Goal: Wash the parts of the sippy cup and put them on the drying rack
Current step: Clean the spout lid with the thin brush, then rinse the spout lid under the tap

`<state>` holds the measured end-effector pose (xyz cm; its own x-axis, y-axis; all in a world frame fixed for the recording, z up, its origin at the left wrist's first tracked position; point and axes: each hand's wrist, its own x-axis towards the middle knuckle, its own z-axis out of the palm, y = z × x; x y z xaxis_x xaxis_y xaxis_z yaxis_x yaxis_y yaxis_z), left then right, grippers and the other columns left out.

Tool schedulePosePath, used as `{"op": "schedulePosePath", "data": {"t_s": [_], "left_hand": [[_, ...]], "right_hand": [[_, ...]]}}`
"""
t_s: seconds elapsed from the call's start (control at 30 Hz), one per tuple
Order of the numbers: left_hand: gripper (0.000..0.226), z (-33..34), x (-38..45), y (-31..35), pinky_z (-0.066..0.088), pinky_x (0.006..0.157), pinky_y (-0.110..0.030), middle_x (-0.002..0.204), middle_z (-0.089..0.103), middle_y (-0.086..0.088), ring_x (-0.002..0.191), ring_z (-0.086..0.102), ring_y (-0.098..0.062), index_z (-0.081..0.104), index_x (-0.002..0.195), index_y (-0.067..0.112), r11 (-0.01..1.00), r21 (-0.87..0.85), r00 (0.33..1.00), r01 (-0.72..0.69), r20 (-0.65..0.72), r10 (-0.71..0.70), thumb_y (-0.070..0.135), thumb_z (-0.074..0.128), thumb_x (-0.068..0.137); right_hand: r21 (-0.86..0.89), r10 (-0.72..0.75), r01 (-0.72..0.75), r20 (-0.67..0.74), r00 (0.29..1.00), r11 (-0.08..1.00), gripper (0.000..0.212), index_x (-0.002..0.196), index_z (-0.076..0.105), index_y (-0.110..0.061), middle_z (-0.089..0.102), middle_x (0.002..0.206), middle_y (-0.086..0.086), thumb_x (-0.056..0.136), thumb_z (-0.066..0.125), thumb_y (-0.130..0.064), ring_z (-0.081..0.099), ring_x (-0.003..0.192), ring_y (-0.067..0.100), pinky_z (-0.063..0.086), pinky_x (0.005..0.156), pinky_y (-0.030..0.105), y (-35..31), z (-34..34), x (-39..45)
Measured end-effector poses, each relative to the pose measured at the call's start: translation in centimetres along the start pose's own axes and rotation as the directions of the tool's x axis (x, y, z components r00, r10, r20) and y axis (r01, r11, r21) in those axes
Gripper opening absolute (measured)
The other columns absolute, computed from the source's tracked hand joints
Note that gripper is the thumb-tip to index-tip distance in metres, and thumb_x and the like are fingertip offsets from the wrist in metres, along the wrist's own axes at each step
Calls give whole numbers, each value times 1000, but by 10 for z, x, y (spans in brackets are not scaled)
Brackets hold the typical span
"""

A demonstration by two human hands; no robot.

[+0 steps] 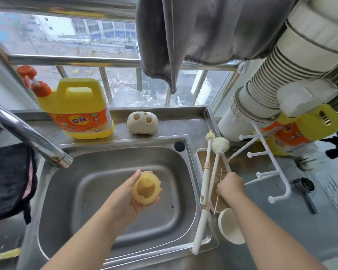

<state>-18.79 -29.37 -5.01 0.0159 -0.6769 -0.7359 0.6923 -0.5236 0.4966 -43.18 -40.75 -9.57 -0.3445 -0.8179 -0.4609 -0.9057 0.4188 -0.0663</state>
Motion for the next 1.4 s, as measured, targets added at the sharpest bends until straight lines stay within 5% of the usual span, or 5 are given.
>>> {"op": "schedulePosePath", "data": {"t_s": [0.23,0.4,0.67,1.07,1.4], "left_hand": [[35,-5,-5,8,57,67,-42,97,67,-23,83,64,-37,64,103,6,994,-109,1000,-1,-28,-2,34,43,99],[35,-22,-17,14,56,70,-45,88,67,-17,84,62,-31,67,100,4,979,-194,995,-60,-94,42,33,46,97],[42,-69,-35,20,50,54,-28,79,67,-8,63,63,-18,58,106,13,952,161,927,-261,-235,294,46,33,99],[21,-147,0,60,45,81,-34,95,62,-7,94,61,-27,60,100,12,849,484,671,-211,-560,486,32,54,95],[31,-157,54,90,36,75,-27,115,63,-24,92,59,-28,64,114,1,918,283,702,-280,-592,396,21,65,90]], "right_hand": [[164,-126,144,-118,985,976,30,121,47,0,47,122,18,91,51,0,55,94,31,47,66,29,-5,-15,-30],[166,-430,529,-410,804,832,27,116,45,-10,43,119,13,90,50,-6,53,91,32,43,71,34,-45,-33,-74],[487,-787,619,345,511,616,9,99,57,-34,68,91,-2,97,48,-35,67,74,20,57,73,32,-150,24,-168],[576,-755,517,311,578,633,16,87,54,-28,63,60,3,99,45,-22,56,47,12,49,50,21,-191,45,-189],[625,-756,477,305,579,617,15,92,56,-29,63,53,1,100,44,-25,55,51,14,49,56,26,-195,52,-174]]}}
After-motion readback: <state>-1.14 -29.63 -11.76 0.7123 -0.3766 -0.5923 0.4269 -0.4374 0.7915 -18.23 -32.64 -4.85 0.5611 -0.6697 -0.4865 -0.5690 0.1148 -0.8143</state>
